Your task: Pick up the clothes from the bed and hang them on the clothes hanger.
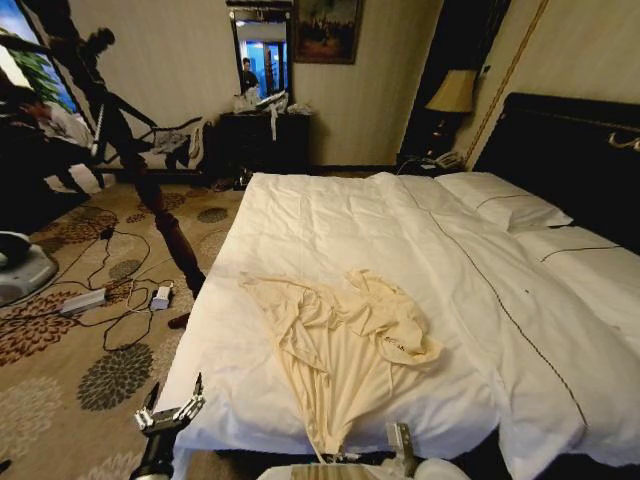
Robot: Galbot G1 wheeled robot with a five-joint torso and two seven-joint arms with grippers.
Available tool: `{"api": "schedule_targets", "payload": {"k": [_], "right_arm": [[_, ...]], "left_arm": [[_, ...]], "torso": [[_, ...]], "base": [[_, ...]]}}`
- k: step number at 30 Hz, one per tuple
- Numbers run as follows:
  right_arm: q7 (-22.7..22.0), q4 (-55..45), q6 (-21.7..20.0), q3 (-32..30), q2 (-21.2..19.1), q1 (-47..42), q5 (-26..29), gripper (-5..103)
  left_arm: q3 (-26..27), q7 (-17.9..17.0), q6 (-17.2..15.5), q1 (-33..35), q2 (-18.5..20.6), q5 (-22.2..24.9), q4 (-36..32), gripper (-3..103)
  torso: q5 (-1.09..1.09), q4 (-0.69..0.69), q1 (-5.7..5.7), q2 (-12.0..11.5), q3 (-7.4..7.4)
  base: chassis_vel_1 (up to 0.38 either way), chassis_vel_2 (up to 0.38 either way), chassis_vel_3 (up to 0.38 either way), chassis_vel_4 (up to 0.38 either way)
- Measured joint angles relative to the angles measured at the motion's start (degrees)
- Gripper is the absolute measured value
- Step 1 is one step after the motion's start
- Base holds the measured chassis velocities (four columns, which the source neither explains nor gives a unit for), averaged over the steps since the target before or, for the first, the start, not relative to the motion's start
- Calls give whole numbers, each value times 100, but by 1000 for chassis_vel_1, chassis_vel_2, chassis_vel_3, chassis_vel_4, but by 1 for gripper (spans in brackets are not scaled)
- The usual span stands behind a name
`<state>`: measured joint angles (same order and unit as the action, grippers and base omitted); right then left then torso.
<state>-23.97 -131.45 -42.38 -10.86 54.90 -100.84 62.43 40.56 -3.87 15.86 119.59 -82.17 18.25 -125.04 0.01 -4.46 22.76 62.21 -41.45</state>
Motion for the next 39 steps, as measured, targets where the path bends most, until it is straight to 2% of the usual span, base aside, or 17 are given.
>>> {"api": "schedule_targets", "payload": {"k": [6, 7, 9, 11, 13, 14, 15, 18, 21, 22, 25, 26, 27, 28, 31, 35, 39], "right_arm": [[33, -342, 0, -294, -261, -108, -282, 24], [-23, -513, -1, -423, -363, -271, -367, 39], [-60, -611, -1, -495, -408, -363, -378, 39], [-120, -860, -1, -678, -474, -530, -360, 50], [-215, -1096, 0, -978, -514, -615, -205, 61], [-215, -1096, 0, -978, -514, -615, -205, 61], [-282, -1164, 1, -1142, -525, -616, -20, 61], [-598, -1208, 7, -1716, -596, -601, 820, 78], [-627, -1210, 9, -1903, -642, -679, 931, 83], [-621, -1210, 12, -2018, -682, -780, 840, 93], [-540, -1209, 13, -2036, -715, -904, 322, 97], [-443, -1144, 15, -1964, -739, -945, -431, 99], [-443, -1144, 15, -1964, -739, -945, -431, 99], [-325, -1008, 15, -1912, -753, -988, -1230, 100], [-225, -848, 51, -1899, -712, -1049, -2080, 100], [-264, -889, 307, -2004, -601, -957, -1705, 100], [-263, -896, 411, -2029, -557, -808, -1506, 100]], "left_arm": [[-122, -96, -262, -212, 278, 1, -58, 100], [-159, -138, -354, -294, 440, 10, -68, 100], [-177, -166, -406, -350, 544, 24, -70, 100], [-206, -221, -496, -459, 718, 70, -70, 100], [-276, -299, -619, -583, 861, 149, -75, 100], [-276, -299, -619, -583, 861, 149, -75, 100], [-342, -346, -685, -644, 915, 189, -80, 100], [-768, -538, -936, -901, 1223, 280, -85, 100], [-1015, -648, -1050, -1066, 1441, 283, -81, 100], [-1174, -733, -1133, -1223, 1597, 288, -70, 100], [-1302, -826, -1239, -1429, 1741, 324, -67, 100], [-1306, -857, -1279, -1481, 1776, 357, -89, 100], [-1306, -857, -1279, -1481, 1776, 357, -89, 100], [-1282, -870, -1305, -1486, 1790, 409, -120, 100], [-1226, -885, -1346, -1478, 1834, 535, -161, 100], [-1458, -983, -1455, -1682, 1902, 553, -145, 100], [-1814, -1168, -1667, -2107, 1996, 553, -77, 100]], "torso": [[-1, 0, 0, 0, 0], [-2, 0, 0, 0, 0], [-1, 0, 0, 0, 0], [-1, -2, 0, 0, 0], [-2, -1, 0, 1, 0], [-2, -1, 0, 1, 0], [-1, 0, 0, 0, 0], [-1, 2, 1, 0, -1], [0, 2, 1, 0, -1], [-1, -1, 1, 0, 0], [-2, -4, 0, 0, 0], [-2, -2, 1, 0, 0], [-2, -2, 1, 0, 0], [-1, 2, 1, 0, -1], [1, -2, 1, 0, 0], [0, 4, 0, 0, 0], [-2, -5, 0, 0, 0]], "base": [[0, 0, 0, 0], [0, 0, 0, 0], [0, 0, 0, 0], [0, 0, 0, 0], [0, 0, 0, 0], [0, 0, 0, 0], [0, 0, 0, 0], [0, 0, 0, 0], [0, 0, 0, 0], [0, 0, 0, 0], [0, 0, 0, 0], [0, 0, 0, 0], [0, 0, 0, 0], [0, 0, 0, 0], [0, 0, 0, 0], [0, 0, 0, 0], [0, 0, 0, 0]]}}
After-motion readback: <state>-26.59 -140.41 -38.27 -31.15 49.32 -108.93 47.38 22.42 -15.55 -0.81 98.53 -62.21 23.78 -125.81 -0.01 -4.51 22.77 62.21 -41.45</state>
